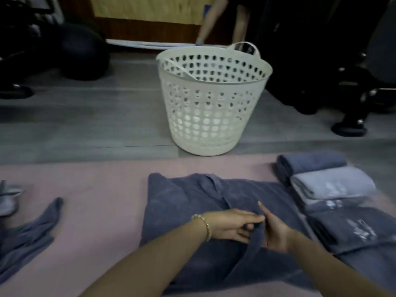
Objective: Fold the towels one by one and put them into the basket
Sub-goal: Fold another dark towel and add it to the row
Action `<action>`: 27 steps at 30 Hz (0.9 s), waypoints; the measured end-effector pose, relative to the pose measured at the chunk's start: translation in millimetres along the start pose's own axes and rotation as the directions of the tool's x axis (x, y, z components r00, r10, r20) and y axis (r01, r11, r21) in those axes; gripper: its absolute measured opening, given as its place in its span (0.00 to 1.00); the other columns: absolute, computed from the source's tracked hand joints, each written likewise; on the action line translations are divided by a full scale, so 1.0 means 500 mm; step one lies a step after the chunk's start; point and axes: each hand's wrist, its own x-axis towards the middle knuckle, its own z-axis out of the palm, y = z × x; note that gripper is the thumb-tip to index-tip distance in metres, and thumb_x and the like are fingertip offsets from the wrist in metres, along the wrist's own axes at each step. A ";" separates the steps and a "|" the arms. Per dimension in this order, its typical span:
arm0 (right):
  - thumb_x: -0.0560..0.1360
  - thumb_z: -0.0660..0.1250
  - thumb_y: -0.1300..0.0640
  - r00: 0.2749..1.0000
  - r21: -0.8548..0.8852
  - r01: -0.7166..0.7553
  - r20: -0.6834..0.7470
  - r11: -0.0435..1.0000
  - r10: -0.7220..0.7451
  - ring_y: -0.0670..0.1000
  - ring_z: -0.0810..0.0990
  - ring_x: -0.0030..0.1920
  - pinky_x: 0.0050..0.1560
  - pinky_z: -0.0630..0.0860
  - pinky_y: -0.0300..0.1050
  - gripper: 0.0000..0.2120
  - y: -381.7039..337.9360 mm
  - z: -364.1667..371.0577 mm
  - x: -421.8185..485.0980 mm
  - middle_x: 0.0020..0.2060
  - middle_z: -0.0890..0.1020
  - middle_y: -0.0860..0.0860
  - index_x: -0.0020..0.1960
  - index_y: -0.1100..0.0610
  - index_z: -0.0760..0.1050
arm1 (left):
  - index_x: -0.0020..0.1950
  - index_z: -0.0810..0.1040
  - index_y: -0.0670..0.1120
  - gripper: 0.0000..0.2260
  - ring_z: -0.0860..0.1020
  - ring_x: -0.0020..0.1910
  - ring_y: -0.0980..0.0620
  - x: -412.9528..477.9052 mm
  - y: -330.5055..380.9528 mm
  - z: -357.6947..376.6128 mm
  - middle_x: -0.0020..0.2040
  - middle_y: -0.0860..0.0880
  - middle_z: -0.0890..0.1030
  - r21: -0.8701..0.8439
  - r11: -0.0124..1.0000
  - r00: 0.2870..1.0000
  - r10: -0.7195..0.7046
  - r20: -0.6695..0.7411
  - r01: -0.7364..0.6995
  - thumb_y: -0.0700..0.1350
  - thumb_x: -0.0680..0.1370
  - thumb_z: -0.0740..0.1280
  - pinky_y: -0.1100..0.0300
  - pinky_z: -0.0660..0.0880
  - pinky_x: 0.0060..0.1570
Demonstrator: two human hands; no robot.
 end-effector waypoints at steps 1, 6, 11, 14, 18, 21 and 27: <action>0.76 0.56 0.39 0.999 -0.025 -0.043 -0.025 0.999 0.042 0.57 0.84 0.45 0.42 0.80 0.47 0.28 0.016 -0.025 0.004 0.45 0.84 0.59 0.48 0.61 0.83 | 0.59 0.71 0.48 0.11 0.77 0.48 0.54 0.016 -0.012 0.005 0.46 0.51 0.73 0.006 0.999 0.999 -0.047 -0.010 0.047 0.52 0.81 0.59 0.62 0.75 0.53; 0.73 0.67 0.42 0.976 -0.122 -0.094 -0.205 0.988 0.068 0.56 0.82 0.54 0.52 0.78 0.47 0.25 0.064 -0.097 0.060 0.51 0.84 0.58 0.59 0.61 0.78 | 0.48 0.71 0.51 0.10 0.73 0.41 0.57 0.075 -0.056 -0.057 0.43 0.54 0.73 0.226 0.971 0.915 0.021 -0.404 0.078 0.54 0.82 0.56 0.63 0.71 0.45; 0.72 0.70 0.46 0.965 -0.193 0.011 -0.255 0.981 -0.061 0.53 0.81 0.49 0.51 0.77 0.46 0.17 0.019 -0.093 0.120 0.50 0.83 0.55 0.52 0.59 0.80 | 0.45 0.69 0.50 0.08 0.71 0.37 0.57 0.117 -0.048 -0.125 0.39 0.53 0.71 0.222 0.973 0.813 0.075 -0.577 0.068 0.50 0.82 0.56 0.65 0.66 0.35; 0.71 0.71 0.45 0.948 -0.253 0.050 -0.292 0.966 -0.125 0.54 0.80 0.48 0.56 0.77 0.49 0.13 -0.003 -0.077 0.154 0.47 0.82 0.54 0.42 0.56 0.80 | 0.45 0.69 0.49 0.07 0.71 0.36 0.55 0.163 -0.039 -0.160 0.37 0.52 0.71 0.247 0.969 0.739 0.151 -0.656 0.021 0.49 0.81 0.58 0.61 0.69 0.37; 0.73 0.71 0.51 0.961 -0.255 0.115 -0.215 0.960 -0.172 0.50 0.82 0.40 0.41 0.78 0.39 0.10 -0.009 -0.074 0.156 0.40 0.84 0.54 0.41 0.59 0.81 | 0.61 0.71 0.41 0.14 0.75 0.50 0.47 0.216 -0.010 -0.194 0.52 0.44 0.75 0.474 0.881 0.472 0.418 -0.776 -0.001 0.48 0.80 0.62 0.55 0.70 0.57; 0.73 0.72 0.55 0.957 -0.238 0.225 -0.126 0.945 -0.260 0.53 0.84 0.46 0.44 0.80 0.41 0.10 0.001 -0.124 0.142 0.45 0.86 0.55 0.47 0.62 0.82 | 0.74 0.61 0.43 0.25 0.61 0.71 0.44 0.241 0.026 -0.208 0.71 0.44 0.62 0.647 0.732 0.498 0.488 -0.717 0.213 0.53 0.81 0.57 0.54 0.57 0.71; 0.68 0.74 0.56 0.925 -0.323 0.257 -0.190 0.911 -0.329 0.40 0.75 0.32 0.35 0.71 0.30 0.10 0.073 -0.244 0.119 0.27 0.79 0.46 0.33 0.60 0.78 | 0.71 0.66 0.45 0.25 0.67 0.68 0.42 0.304 0.042 -0.249 0.70 0.43 0.67 0.742 0.497 0.752 0.238 -0.614 0.449 0.59 0.81 0.52 0.51 0.62 0.69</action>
